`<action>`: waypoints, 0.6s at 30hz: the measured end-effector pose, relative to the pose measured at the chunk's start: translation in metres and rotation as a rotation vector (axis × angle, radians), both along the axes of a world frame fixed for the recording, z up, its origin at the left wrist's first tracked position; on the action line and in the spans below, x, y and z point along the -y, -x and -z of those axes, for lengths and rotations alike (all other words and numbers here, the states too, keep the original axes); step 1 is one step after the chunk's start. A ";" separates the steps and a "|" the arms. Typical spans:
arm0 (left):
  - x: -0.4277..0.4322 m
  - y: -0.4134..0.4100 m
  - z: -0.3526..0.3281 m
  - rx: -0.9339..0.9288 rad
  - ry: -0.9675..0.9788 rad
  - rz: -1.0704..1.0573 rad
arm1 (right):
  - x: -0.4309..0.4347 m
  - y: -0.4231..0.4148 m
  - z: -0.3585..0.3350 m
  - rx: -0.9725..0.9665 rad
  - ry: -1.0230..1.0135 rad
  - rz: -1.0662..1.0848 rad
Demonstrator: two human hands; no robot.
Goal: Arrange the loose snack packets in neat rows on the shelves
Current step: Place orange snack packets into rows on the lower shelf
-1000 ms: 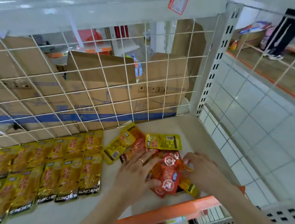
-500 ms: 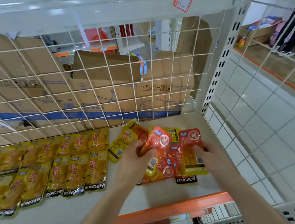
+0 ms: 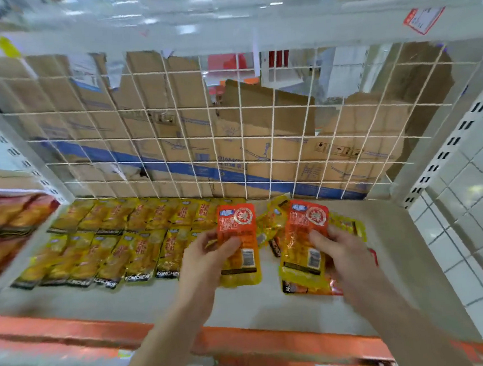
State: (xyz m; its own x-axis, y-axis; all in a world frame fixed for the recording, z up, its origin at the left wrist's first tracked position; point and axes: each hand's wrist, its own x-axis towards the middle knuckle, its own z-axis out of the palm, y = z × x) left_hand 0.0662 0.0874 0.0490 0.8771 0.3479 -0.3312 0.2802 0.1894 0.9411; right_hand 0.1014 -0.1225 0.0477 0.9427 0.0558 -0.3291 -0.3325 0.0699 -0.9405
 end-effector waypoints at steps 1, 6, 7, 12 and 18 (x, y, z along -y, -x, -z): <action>-0.013 0.006 -0.003 0.014 0.012 -0.025 | -0.014 0.005 -0.005 0.019 -0.019 -0.017; -0.085 0.047 -0.016 0.094 0.038 -0.046 | -0.098 0.039 -0.022 0.042 -0.101 -0.066; -0.101 0.058 -0.019 0.107 0.038 -0.048 | -0.118 0.046 -0.024 0.043 -0.110 -0.091; -0.177 0.111 -0.025 0.148 0.057 -0.095 | -0.204 0.082 -0.031 0.061 -0.142 -0.179; -0.255 0.165 -0.029 0.139 0.025 -0.176 | -0.289 0.129 -0.032 0.088 -0.150 -0.273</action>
